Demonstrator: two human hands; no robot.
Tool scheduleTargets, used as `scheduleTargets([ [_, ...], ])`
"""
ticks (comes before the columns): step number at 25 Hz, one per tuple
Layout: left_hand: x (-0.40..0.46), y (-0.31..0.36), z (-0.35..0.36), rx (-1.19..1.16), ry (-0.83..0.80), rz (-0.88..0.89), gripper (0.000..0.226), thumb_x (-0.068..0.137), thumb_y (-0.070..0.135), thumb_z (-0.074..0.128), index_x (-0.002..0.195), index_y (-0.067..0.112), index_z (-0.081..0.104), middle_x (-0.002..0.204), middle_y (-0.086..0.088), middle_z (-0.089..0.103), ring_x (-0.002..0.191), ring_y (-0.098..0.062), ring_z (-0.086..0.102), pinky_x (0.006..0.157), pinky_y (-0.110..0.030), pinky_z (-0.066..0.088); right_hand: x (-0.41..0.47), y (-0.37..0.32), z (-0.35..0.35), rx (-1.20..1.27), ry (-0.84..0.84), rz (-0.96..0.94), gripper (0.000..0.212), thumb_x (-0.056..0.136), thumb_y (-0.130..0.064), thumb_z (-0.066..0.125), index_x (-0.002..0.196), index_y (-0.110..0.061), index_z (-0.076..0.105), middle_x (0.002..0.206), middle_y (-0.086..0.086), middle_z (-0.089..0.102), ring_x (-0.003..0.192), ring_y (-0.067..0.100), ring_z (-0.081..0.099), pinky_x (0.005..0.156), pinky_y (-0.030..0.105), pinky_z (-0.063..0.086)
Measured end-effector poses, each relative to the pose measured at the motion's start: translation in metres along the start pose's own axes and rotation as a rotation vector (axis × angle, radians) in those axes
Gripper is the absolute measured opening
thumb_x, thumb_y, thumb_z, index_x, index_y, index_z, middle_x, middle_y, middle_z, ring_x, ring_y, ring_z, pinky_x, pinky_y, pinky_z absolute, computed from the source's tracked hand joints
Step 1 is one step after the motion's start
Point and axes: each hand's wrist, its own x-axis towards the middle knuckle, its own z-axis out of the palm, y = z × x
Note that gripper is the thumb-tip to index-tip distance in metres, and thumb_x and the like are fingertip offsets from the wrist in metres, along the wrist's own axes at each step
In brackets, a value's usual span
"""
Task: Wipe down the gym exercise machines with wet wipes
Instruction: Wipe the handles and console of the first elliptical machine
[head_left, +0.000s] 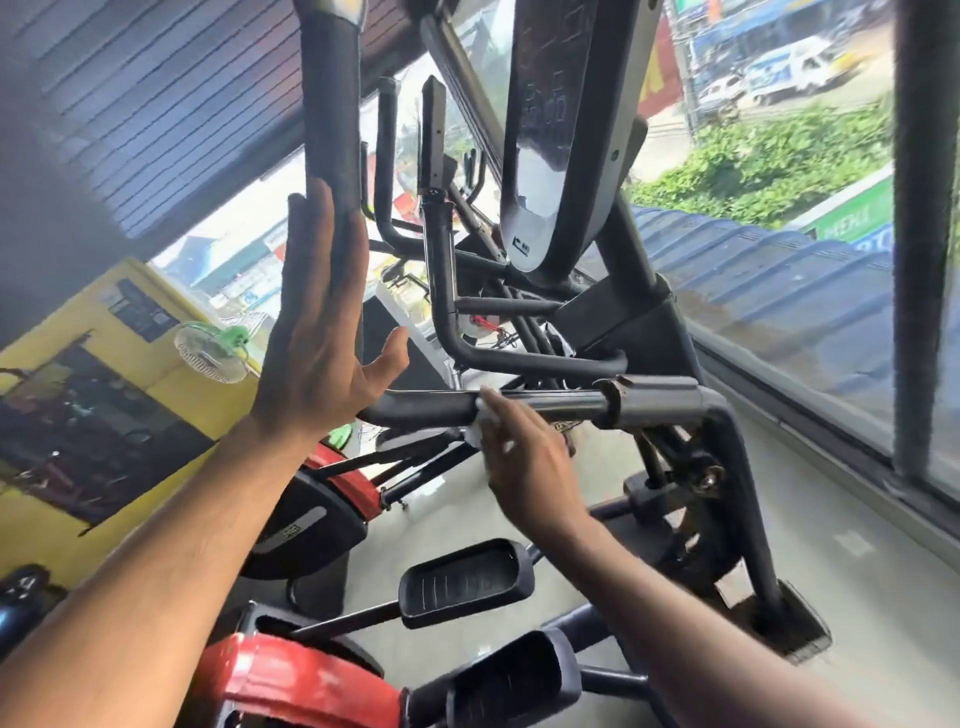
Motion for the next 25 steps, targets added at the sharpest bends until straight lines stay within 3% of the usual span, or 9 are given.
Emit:
scheduleTargets([
  [3,-0.002,-0.001,-0.001,-0.029,0.004,0.025,0.087,0.099,0.045,0.047,0.156,-0.015,0.022,0.163,-0.042,0.007,0.155,-0.055,0.004,0.129,-0.027,-0.001,0.0,-0.022,0.023,-0.067,0.031,-0.054,0.038,0.102,-0.025,0.057,0.139,-0.018,0.059,0.12,-0.001,0.069,0.099,0.017,0.066,0.08,0.032,0.054],
  [8,-0.001,-0.008,0.006,-0.047,0.058,0.08,0.084,0.1,0.043,0.046,0.154,-0.016,0.024,0.163,-0.043,0.01,0.154,-0.058,0.006,0.131,-0.035,0.0,-0.01,0.062,-0.018,-0.292,0.201,0.019,0.042,0.099,-0.039,0.047,0.136,-0.025,0.062,0.117,-0.005,0.07,0.078,0.02,0.069,0.064,0.033,0.056],
  [11,-0.003,-0.014,0.01,-0.052,0.071,0.099,0.083,0.101,0.042,0.046,0.156,-0.014,0.022,0.164,-0.041,0.009,0.155,-0.057,0.003,0.131,-0.049,0.002,-0.013,0.098,-0.038,-0.388,0.278,0.13,0.038,0.099,-0.032,0.055,0.135,-0.022,0.064,0.117,0.0,0.072,0.089,0.028,0.071,0.069,0.038,0.058],
  [13,-0.003,-0.016,0.013,-0.064,0.081,0.109,0.083,0.1,0.043,0.046,0.157,-0.012,0.022,0.164,-0.041,0.009,0.155,-0.058,0.003,0.13,-0.053,0.002,-0.013,0.103,-0.037,-0.368,0.297,0.158,0.035,0.098,-0.021,0.061,0.133,-0.017,0.066,0.119,0.003,0.073,0.1,0.025,0.07,0.082,0.034,0.055],
  [15,-0.002,-0.016,0.014,-0.075,0.088,0.124,0.083,0.099,0.043,0.045,0.157,-0.012,0.023,0.164,-0.041,0.01,0.154,-0.058,0.005,0.13,-0.055,0.003,-0.011,0.095,-0.029,-0.251,0.363,0.244,0.033,0.099,-0.016,0.06,0.131,-0.012,0.067,0.123,0.003,0.072,0.107,0.021,0.069,0.094,0.028,0.049],
  [17,-0.001,-0.017,0.015,-0.078,0.097,0.142,0.083,0.1,0.044,0.044,0.156,-0.014,0.025,0.163,-0.043,0.011,0.154,-0.059,0.006,0.129,-0.058,0.006,-0.01,0.076,-0.018,-0.138,0.459,0.334,0.032,0.099,-0.013,0.059,0.13,-0.012,0.068,0.126,0.002,0.072,0.1,0.013,0.069,0.095,0.023,0.048],
  [19,-0.002,-0.018,0.016,-0.087,0.092,0.145,0.084,0.103,0.05,0.041,0.157,-0.014,0.025,0.163,-0.042,0.01,0.154,-0.059,0.005,0.13,-0.058,0.006,-0.012,0.046,-0.002,-0.055,0.458,0.302,0.033,0.099,-0.011,0.059,0.131,-0.013,0.068,0.12,-0.002,0.073,0.078,-0.001,0.064,0.081,0.016,0.052],
  [21,-0.002,-0.02,0.015,-0.096,0.079,0.146,0.089,0.106,0.059,0.033,0.158,-0.012,0.023,0.164,-0.041,0.008,0.154,-0.058,0.003,0.129,-0.06,0.005,-0.015,0.003,0.02,0.024,0.354,0.173,0.033,0.101,-0.014,0.059,0.134,-0.014,0.065,0.112,-0.006,0.072,0.07,-0.005,0.061,0.067,0.005,0.045],
  [25,-0.001,-0.023,0.016,-0.154,0.038,0.163,0.084,0.108,0.056,0.021,0.159,-0.01,0.02,0.166,-0.039,0.004,0.155,-0.058,-0.001,0.123,-0.071,0.008,-0.008,-0.064,0.06,0.101,0.263,0.044,0.034,0.103,-0.02,0.056,0.135,-0.016,0.064,0.119,-0.006,0.07,0.088,0.0,0.064,0.081,0.015,0.049],
])
